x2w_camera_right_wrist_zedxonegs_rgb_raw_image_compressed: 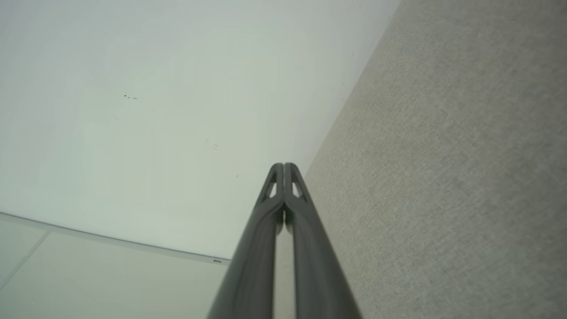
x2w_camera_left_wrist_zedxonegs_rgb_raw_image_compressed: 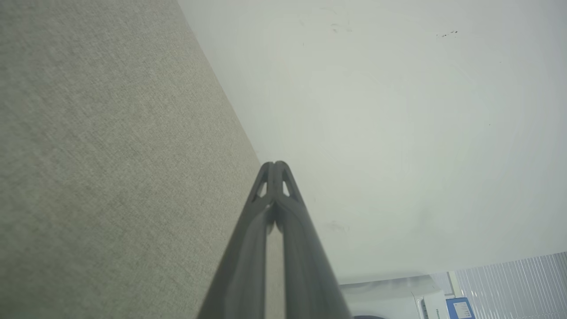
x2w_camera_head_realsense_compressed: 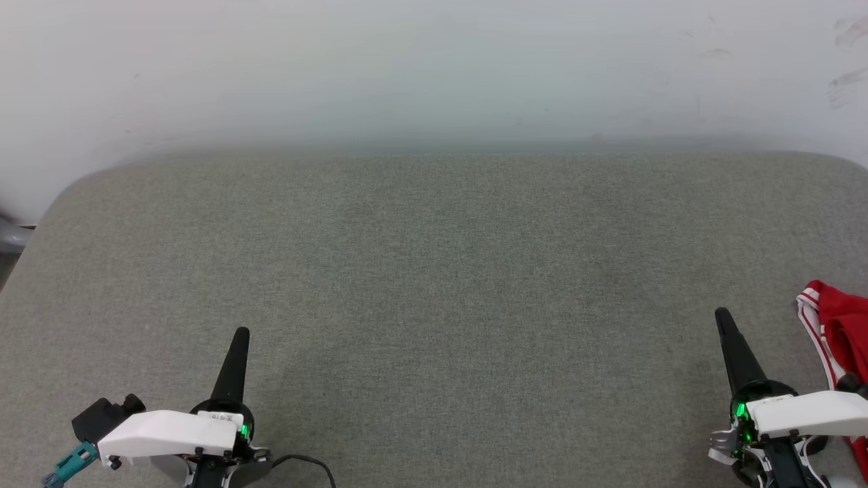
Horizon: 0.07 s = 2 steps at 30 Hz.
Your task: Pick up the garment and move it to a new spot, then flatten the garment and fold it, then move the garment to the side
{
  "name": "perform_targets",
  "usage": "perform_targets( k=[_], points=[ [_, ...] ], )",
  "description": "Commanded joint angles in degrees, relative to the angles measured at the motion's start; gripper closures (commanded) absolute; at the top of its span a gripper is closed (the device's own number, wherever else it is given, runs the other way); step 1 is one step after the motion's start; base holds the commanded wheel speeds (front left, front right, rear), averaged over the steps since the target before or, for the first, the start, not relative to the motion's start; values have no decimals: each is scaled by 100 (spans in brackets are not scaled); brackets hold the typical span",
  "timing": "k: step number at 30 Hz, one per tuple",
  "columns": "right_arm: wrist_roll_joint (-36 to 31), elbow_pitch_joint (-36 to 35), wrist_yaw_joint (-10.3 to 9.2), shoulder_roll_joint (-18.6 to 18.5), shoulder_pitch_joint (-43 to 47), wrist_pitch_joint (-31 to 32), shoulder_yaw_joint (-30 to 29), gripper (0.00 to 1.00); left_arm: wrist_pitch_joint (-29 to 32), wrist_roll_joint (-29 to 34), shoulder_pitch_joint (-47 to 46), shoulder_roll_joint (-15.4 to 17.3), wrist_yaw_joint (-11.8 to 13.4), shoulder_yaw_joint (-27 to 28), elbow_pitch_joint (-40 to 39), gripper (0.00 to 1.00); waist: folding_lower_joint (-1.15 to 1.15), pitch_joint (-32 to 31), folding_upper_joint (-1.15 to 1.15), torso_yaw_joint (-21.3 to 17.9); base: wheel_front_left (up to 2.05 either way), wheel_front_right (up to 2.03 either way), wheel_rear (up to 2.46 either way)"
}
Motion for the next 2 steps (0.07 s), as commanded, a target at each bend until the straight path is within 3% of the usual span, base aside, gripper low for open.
perform_targets(
  k=[1,2],
  points=[
    [137,-7,-1,18,-103,30,-21,100,40,-133,-104,6,-31,32,-3,100,0,-4,0,-1,0,0,0],
    [182,-1,-1,19,-106,41,-23,100,51,-183,-108,5,-31,36,4,100,0,-7,0,-3,0,0,0]
  ],
)
